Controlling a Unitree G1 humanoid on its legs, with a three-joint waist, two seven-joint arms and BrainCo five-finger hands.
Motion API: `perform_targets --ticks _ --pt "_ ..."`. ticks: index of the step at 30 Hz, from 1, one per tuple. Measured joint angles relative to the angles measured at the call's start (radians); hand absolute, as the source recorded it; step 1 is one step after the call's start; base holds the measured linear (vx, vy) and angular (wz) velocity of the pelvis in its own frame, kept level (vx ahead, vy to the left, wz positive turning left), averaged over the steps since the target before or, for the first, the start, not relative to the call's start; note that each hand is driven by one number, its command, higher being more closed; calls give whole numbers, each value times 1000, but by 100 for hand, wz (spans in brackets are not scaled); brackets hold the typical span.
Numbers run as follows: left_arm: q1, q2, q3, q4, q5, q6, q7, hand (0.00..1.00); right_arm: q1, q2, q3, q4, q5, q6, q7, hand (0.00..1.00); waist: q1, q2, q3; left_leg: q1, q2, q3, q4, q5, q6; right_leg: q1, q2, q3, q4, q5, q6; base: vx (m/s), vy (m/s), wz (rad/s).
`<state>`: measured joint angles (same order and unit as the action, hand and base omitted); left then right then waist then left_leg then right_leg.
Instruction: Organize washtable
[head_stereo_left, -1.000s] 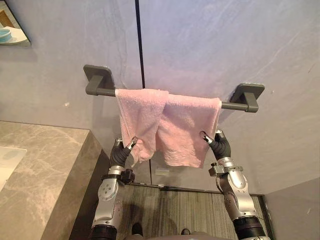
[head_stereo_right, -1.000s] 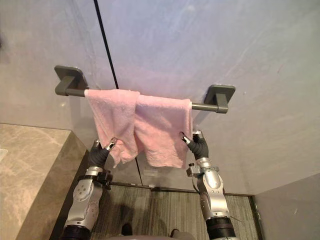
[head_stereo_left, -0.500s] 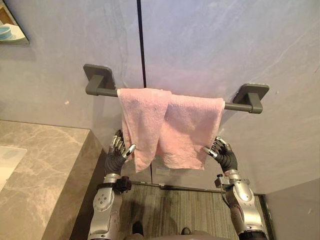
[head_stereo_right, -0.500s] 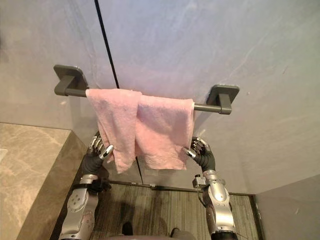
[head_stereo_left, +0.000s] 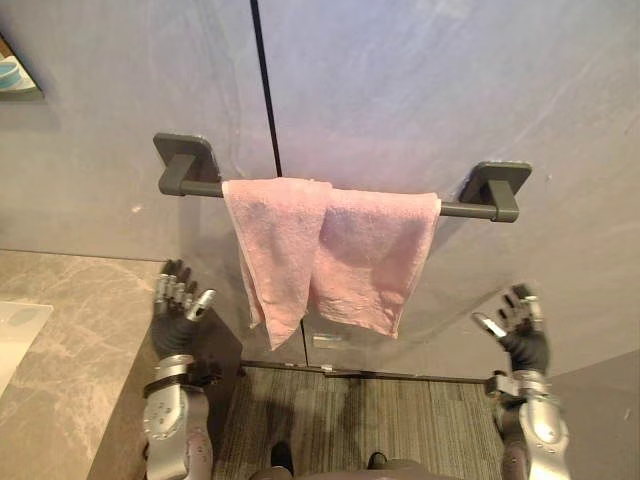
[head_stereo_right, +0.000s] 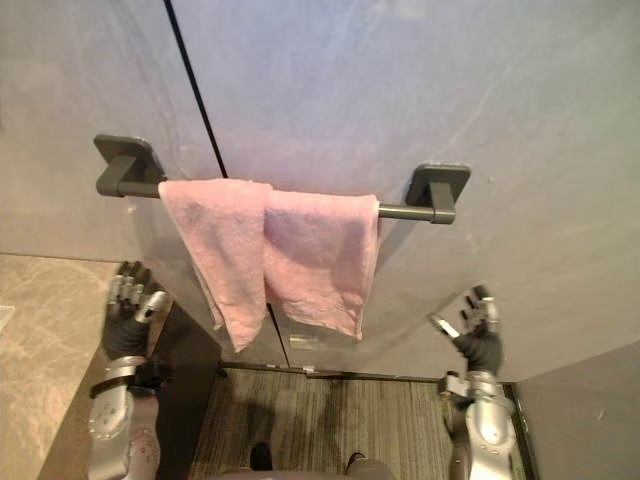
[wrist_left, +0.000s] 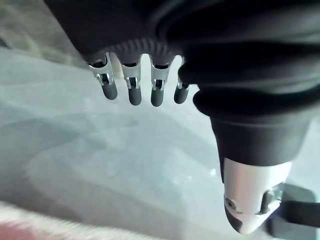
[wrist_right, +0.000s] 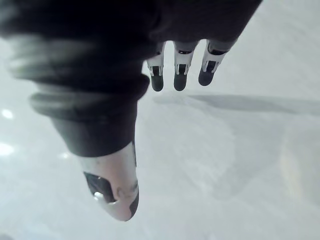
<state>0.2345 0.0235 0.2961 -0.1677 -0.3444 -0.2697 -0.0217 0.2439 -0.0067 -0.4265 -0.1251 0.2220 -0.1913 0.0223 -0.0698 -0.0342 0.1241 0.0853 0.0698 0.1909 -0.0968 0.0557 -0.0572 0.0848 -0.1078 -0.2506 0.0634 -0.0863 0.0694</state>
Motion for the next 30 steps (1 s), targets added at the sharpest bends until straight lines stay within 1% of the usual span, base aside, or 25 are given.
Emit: perform_targets --ticks 1,3,6,7,8,10,12,13,14,15,16,18,19,20,21,22,24,26,29,30 --pt "4 0 14 -22 -1 -3 3 0 -2 0 -23 -23 0 -1 -3 0 -2 2 -1 0 0 1 0 0 0 0 0 1 0 0 0 -16 5 -3" --pt "5 0 57 -110 -16 -21 2 0 -3 -3 -109 -106 1 -11 -20 0 -7 6 -2 3 1 3 0 0 0 1 1 3 1 0 0 -17 2 -4" --pt "5 0 100 -219 -37 -45 2 0 -20 -12 -166 -208 2 -38 -42 0 -18 13 -5 9 1 7 0 -1 0 5 1 7 2 0 0 -15 4 -4" --pt "4 0 115 -272 -52 -61 2 0 -33 -26 -168 -260 2 -50 -43 0 -26 15 -7 14 1 7 0 -2 0 9 1 7 2 0 0 -16 4 -4" --pt "2 0 121 -306 -57 -70 1 0 -44 -35 -168 -290 2 -61 -42 0 -27 17 -8 19 1 9 0 -3 0 13 1 9 2 0 0 -17 4 -5" --pt "-17 1 127 -371 -78 -99 -2 0 -77 -60 -163 -360 14 -99 -38 0 -26 24 -13 28 1 13 0 -5 1 18 1 13 2 0 0 -19 4 -6" --pt "-26 5 125 -426 -98 -112 -6 0 -111 -75 -141 -423 36 -120 -31 0 -26 31 -18 28 1 14 0 -5 1 18 1 15 4 0 0 -25 2 -4" --pt "-26 17 113 -465 -125 -122 -24 0 -135 -92 -107 -461 65 -143 -16 0 -26 36 -22 30 1 16 0 -5 1 18 1 17 5 0 0 -22 0 -4" --pt "-29 39 87 -490 -143 -133 -41 0 -153 -111 -68 -485 89 -162 -1 0 -25 39 -26 32 1 18 0 -5 1 18 1 19 6 0 0 -15 -2 -4" --pt "-32 53 71 -506 -163 -134 -55 0 -167 -123 -40 -490 109 -173 13 0 -25 41 -27 33 1 18 0 -5 1 19 1 19 6 0 0 0 0 0" --pt "-45 80 38 -525 -185 -138 -79 0 -188 -149 18 -492 138 -189 36 0 -25 42 -28 35 1 18 0 -5 1 21 1 19 7 0 0 0 0 0" --pt "-62 119 -35 -549 -245 -142 -124 0 -211 -184 120 -497 183 -195 73 0 -24 43 -28 38 1 18 0 -5 1 24 1 20 9 0 0 0 0 0" --pt "-66 139 -100 -555 -295 -142 -159 0 -224 -203 192 -501 213 -196 101 0 -24 42 -28 42 1 19 0 -5 1 27 1 21 9 0 0 0 0 0" --pt "-66 157 -175 -555 -342 -134 -194 0 -237 -219 276 -501 241 -195 133 0 -24 42 -28 47 1 19 0 -5 1 32 1 21 9 0 0 0 0 0" --pt "-66 168 -225 -554 -366 -127 -209 0 -246 -225 328 -501 254 -195 150 0 -24 42 -28 49 1 20 0 -5 1 33 1 21 9 0 0 0 0 0" --pt "-66 184 -301 -551 -391 -119 -233 0 -256 -237 403 -501 272 -194 174 0 -24 42 -28 49 1 20 0 -5 1 33 1 22 10 0 0 0 0 0" --pt "-66 219 -411 -532 -409 -87 -276 0 -262 -273 516 -501 296 -189 214 0 -21 42 -28 51 1 21 0 -5 1 33 1 23 12 0 0 0 0 0" --pt "-67 250 -471 -493 -413 -57 -310 0 -266 -306 567 -499 319 -168 246 0 -17 42 -28 54 1 24 0 -5 1 33 1 27 15 1 0 -22 1 -4" --pt "-67 277 -507 -439 -414 -33 -331 0 -268 -333 597 -492 341 -148 267 0 -11 42 -28 61 1 30 0 -5 1 34 1 34 19 1 0 -26 1 -7" --pt "-69 288 -530 -408 -429 -18 -344 0 -268 -351 619 -487 357 -140 280 0 -12 42 -28 64 1 31 -1 -5 1 36 1 35 20 1 0 0 0 0"
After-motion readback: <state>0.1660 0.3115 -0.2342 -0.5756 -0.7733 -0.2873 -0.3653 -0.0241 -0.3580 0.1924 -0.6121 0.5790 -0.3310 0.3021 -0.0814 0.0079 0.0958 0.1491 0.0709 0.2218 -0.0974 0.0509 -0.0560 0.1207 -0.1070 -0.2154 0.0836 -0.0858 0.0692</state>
